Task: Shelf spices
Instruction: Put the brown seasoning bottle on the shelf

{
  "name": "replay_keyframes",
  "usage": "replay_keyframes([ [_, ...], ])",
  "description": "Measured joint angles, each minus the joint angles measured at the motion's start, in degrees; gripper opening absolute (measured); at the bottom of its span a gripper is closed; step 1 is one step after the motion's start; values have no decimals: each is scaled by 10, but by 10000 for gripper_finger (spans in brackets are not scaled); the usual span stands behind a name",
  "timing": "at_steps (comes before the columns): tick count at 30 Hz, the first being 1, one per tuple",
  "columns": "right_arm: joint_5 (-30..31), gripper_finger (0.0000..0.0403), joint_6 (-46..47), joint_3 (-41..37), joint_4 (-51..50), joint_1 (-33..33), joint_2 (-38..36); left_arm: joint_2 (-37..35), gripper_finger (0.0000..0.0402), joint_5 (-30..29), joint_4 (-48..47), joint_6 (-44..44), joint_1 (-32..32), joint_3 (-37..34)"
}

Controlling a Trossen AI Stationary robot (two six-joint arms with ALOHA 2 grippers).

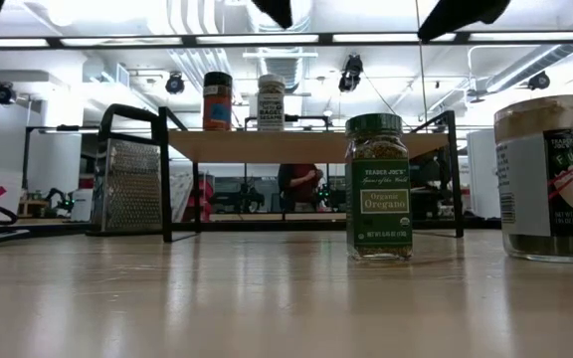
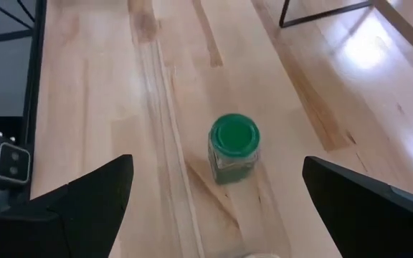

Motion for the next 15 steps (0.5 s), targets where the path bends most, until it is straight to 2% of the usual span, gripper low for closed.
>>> replay_keyframes([
  [6,-16,385,-23,-2,1,-29,0,0,260,16,38,-28,-38,-85],
  [15,-57,385,-30,-8,-27,-51,20,-1,247,76,165,-76,-74,-220],
])
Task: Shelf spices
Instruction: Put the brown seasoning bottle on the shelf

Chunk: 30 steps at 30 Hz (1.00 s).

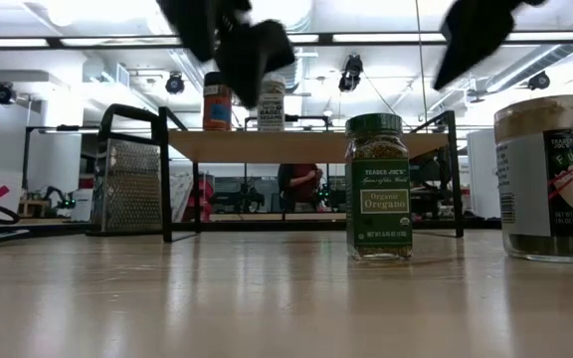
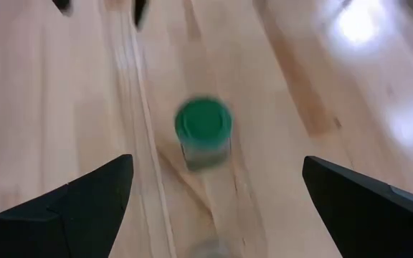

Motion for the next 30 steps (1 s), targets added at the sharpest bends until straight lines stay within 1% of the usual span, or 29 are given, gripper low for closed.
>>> replay_keyframes([
  [3,-26,385,7,0,-43,-2,9,0,247,12,17,-18,-4,-32],
  [8,-37,385,39,0,-121,-2,23,-4,250,15,45,-40,-12,-69],
  [10,-51,385,50,-2,-134,-2,28,-6,248,15,60,-45,-15,-77],
  [14,-75,385,50,-3,-130,-1,36,-14,244,15,83,-57,-20,-92],
  [19,-106,385,51,-6,-132,-1,46,-23,249,15,90,-78,-23,-111],
  [25,-107,385,50,-8,-138,-1,60,-41,250,15,123,-105,-26,-153],
  [30,-123,385,51,-21,-136,-2,79,-50,243,15,144,-120,-27,-184],
])
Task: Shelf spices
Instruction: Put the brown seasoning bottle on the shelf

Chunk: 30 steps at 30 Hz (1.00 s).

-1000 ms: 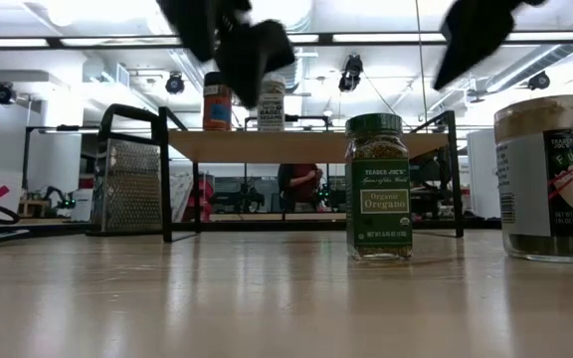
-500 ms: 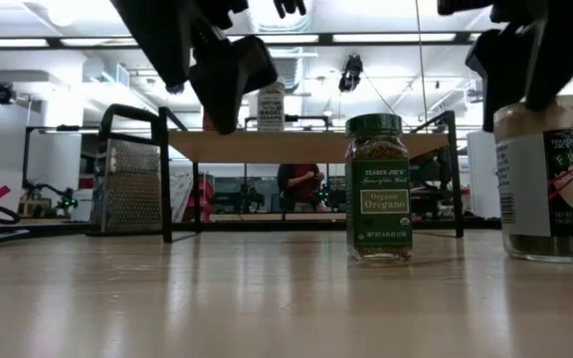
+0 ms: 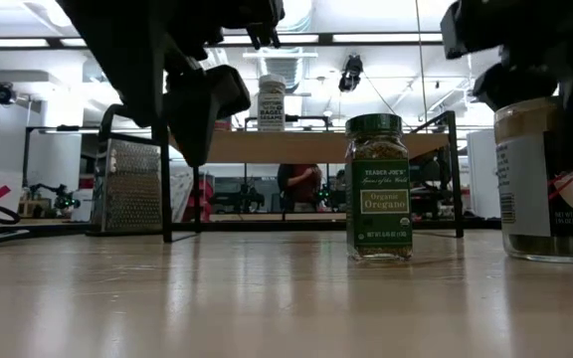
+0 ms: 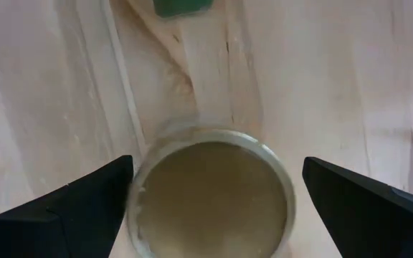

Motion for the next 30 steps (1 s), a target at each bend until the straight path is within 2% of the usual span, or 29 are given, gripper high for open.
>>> replay_keyframes([
  [18,-37,382,-25,-18,63,-12,69,-3,238,6,15,-10,-3,-10],
  [22,-45,346,-31,-18,66,-13,71,-6,239,6,15,-10,-3,-10],
  [27,-43,264,-32,-17,71,-13,68,-7,238,6,15,-10,-3,-9],
  [30,-43,258,-36,-16,71,-13,69,-7,235,6,15,-10,-3,-9],
])
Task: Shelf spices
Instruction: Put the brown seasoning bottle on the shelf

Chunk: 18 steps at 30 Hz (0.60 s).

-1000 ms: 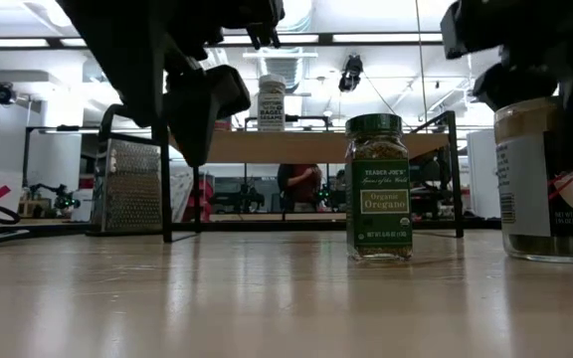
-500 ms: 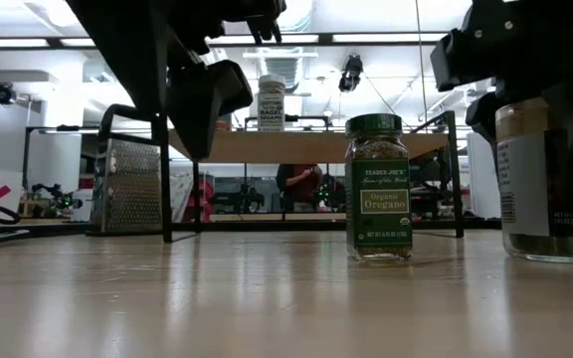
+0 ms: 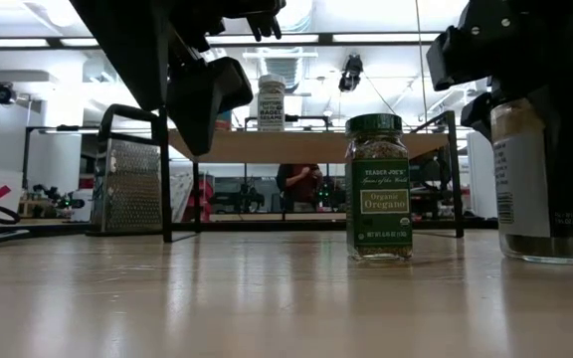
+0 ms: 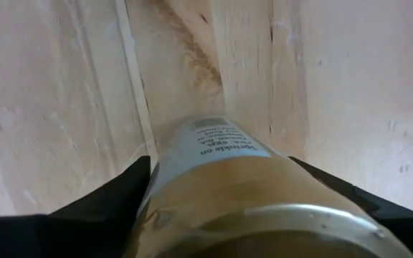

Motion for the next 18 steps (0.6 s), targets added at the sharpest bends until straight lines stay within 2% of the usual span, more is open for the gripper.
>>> replay_keyframes([
  [9,-6,258,-14,1,-16,0,-22,0,231,0,0,0,0,0],
  [18,30,258,-95,69,-67,-35,-86,0,229,0,51,1,0,0],
])
